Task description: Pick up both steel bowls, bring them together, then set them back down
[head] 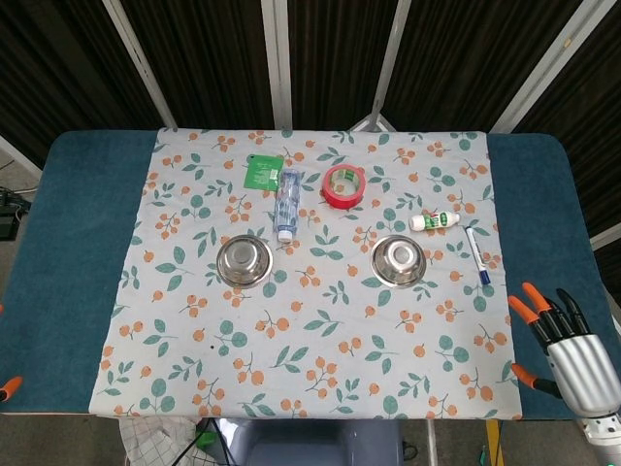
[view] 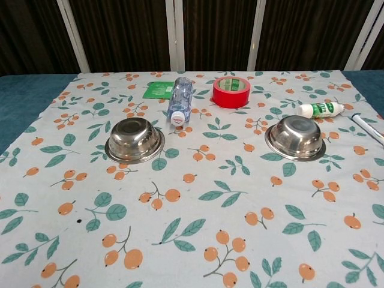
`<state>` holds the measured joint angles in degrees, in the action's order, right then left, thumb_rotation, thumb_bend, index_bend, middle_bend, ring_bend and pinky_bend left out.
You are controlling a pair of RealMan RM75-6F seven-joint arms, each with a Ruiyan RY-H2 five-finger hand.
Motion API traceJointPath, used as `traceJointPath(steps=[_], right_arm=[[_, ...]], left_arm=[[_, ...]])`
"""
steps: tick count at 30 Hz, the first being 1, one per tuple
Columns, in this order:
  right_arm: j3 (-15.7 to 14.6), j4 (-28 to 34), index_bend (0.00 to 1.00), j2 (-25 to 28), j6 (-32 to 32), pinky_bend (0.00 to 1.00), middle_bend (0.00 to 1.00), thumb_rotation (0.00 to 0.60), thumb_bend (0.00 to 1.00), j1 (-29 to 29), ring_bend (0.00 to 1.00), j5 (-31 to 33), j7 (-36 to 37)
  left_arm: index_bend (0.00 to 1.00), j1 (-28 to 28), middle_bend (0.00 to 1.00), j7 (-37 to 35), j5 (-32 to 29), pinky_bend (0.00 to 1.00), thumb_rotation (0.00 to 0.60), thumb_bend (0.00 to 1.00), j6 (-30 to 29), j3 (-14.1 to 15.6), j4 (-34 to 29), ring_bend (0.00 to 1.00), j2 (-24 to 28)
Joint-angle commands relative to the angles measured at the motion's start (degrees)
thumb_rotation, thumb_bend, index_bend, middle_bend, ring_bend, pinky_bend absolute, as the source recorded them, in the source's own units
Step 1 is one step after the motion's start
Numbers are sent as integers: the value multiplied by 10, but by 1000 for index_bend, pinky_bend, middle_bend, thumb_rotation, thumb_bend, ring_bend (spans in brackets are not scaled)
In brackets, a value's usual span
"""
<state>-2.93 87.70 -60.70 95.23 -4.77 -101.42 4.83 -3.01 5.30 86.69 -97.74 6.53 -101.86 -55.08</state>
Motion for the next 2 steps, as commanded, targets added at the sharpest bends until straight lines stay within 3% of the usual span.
traceJointPath(steps=[1,2], right_arm=[[0,-2,167,3,-5,0,46,600,0,4,150,6,5],[0,-1,167,4,-7,0,46,600,0,5,150,10,7]], left_arm=[[160,-4,0,-4,13,22,600,0,1,0,4,0,-3],[160,-6,0,-4,20,22,600,0,-1,0,5,0,-3]])
